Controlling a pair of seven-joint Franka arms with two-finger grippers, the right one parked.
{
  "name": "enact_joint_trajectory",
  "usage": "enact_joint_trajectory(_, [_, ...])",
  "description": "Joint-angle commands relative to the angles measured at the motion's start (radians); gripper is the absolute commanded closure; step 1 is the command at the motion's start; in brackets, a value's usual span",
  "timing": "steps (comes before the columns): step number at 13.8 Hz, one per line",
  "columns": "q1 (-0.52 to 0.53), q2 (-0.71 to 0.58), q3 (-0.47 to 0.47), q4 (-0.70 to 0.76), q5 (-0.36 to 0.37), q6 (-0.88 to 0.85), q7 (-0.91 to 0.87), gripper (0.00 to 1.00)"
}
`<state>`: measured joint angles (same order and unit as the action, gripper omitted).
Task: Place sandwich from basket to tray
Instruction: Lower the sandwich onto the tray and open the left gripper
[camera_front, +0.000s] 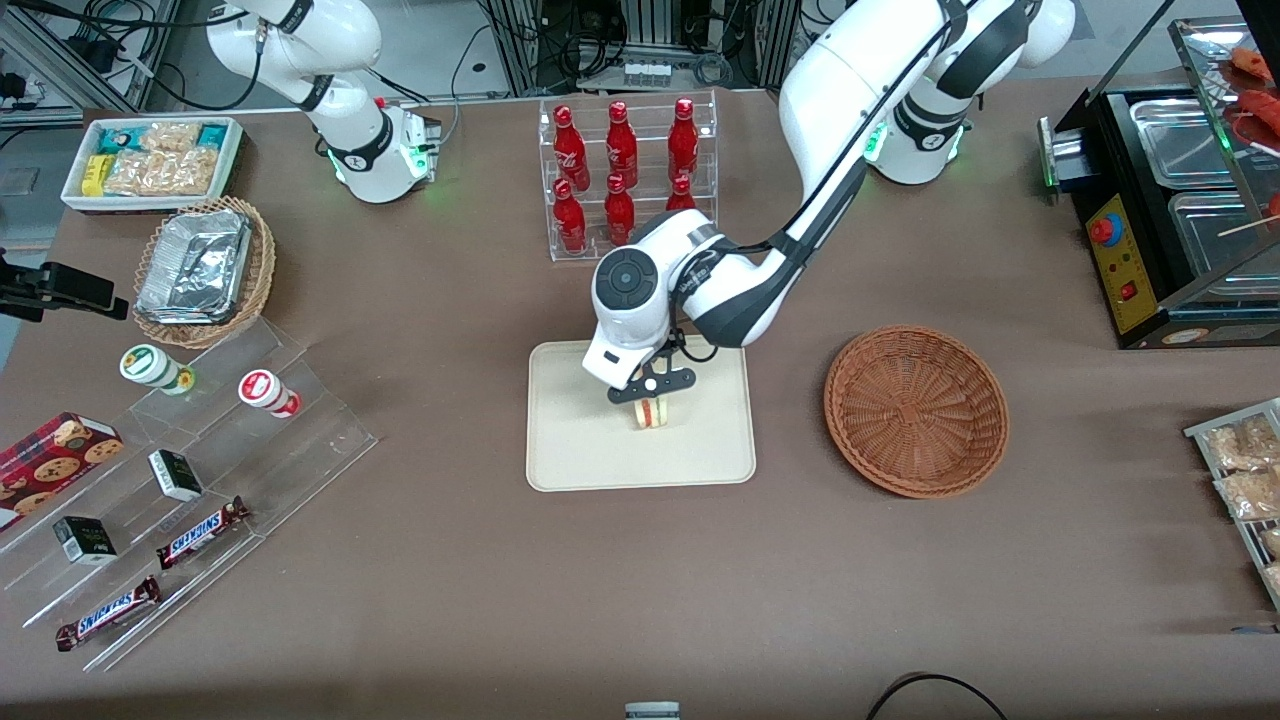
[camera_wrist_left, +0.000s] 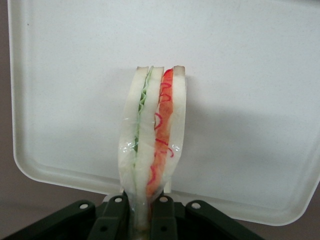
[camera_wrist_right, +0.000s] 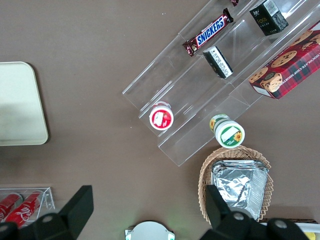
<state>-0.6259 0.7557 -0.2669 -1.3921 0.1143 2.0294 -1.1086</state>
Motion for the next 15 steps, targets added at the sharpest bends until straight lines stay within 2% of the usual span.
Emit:
enact_joint_trajectory(1, [-0.018, 0.028, 0.012, 0.045, 0.024, -0.006, -0.031, 1.0])
enact_joint_trajectory(5, [-0.02, 0.033, 0.017, 0.059, 0.048, -0.005, -0.033, 1.0])
enact_joint_trajectory(15, [-0.008, 0.065, 0.029, 0.079, 0.038, 0.069, -0.048, 1.0])
